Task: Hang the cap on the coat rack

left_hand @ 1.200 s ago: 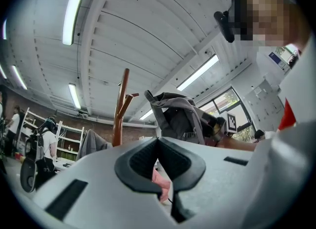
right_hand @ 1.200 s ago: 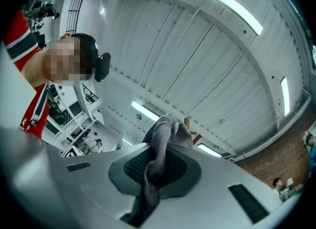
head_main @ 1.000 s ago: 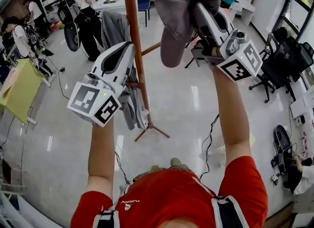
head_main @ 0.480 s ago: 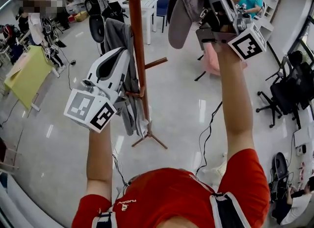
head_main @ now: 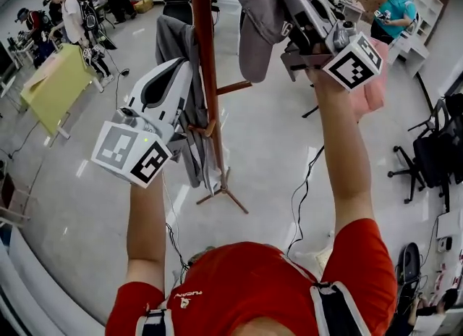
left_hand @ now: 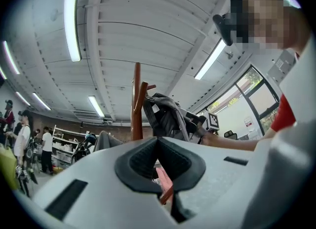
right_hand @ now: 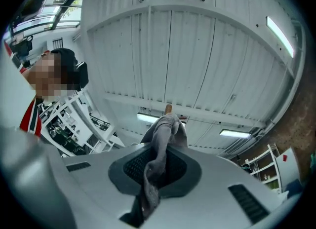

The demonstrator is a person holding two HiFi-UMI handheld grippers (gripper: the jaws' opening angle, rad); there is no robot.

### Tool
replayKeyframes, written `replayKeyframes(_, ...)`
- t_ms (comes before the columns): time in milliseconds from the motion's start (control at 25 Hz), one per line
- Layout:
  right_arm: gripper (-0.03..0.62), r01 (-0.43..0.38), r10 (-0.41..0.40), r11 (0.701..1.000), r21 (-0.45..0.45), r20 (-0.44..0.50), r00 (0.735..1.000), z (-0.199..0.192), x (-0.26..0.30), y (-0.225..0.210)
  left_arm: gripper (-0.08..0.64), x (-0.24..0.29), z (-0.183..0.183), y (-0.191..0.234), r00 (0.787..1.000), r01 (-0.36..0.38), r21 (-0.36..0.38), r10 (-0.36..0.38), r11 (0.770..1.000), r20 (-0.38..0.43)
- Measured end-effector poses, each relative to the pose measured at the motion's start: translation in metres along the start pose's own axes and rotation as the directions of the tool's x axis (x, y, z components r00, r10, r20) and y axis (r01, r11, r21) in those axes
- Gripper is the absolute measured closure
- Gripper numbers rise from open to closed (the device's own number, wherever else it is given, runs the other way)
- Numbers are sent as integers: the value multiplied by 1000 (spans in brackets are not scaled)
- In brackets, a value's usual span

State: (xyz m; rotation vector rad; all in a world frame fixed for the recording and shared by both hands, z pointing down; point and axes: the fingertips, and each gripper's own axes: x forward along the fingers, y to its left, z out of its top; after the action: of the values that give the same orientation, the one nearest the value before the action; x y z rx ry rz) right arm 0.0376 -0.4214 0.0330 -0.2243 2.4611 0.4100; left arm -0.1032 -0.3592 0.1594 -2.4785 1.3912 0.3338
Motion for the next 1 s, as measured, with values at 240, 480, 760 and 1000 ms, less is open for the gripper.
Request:
replayKeyframes(240,555,-10,8,1000,-29,-76,997,-28,0,-1,552,3,-10,-4,1000,-5,-5,5,1000,-24)
replayKeyframes(480,456,17,-29,998,-59,-219,975,-59,-6,-1,552,1,-12,-10,999,3,-7,-3,1000,-37)
replayKeyframes(760,374,94,-114,992,-80,-302,947,-87,-36,1,552,-3,-16,-14,999,21,-15,-22,1000,-49)
replayKeyframes(1000,374,159,-182,982,-100,-287,941,-89,-68,23,552,-9,-18,-22,999,30,-21,-31,999,-44)
